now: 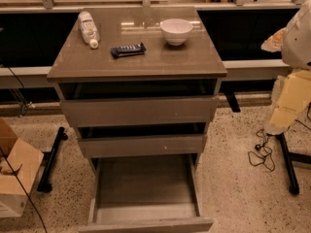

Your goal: Place rxbar blueberry into bottom drawer

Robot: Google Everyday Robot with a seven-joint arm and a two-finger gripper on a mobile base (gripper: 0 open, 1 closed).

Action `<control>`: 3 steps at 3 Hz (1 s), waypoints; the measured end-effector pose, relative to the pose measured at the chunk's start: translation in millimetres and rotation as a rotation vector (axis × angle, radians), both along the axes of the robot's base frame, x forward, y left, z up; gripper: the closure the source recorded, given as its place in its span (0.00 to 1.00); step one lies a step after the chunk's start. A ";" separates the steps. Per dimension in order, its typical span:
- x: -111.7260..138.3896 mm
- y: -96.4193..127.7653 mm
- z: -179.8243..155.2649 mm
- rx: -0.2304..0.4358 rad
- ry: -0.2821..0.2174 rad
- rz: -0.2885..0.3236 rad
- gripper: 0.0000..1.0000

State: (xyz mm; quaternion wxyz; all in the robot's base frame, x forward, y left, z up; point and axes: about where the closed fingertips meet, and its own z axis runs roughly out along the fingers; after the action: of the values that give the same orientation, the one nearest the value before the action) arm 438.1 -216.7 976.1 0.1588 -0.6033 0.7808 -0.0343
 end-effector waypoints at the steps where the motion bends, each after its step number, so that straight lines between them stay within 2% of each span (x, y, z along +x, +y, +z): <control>1: 0.4 0.7 0.6 -0.001 -0.003 0.001 0.00; 2: 17.6 16.7 1.2 0.005 -0.037 0.009 0.00; 3: 57.6 51.0 4.3 0.004 -0.089 0.080 0.00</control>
Offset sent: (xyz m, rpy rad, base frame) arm 0.0427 0.0383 -0.0033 0.0133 -0.0650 0.0215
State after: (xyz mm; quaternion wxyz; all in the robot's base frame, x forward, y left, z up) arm 495.7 -165.7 980.4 0.1959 -0.6317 0.7482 -0.0531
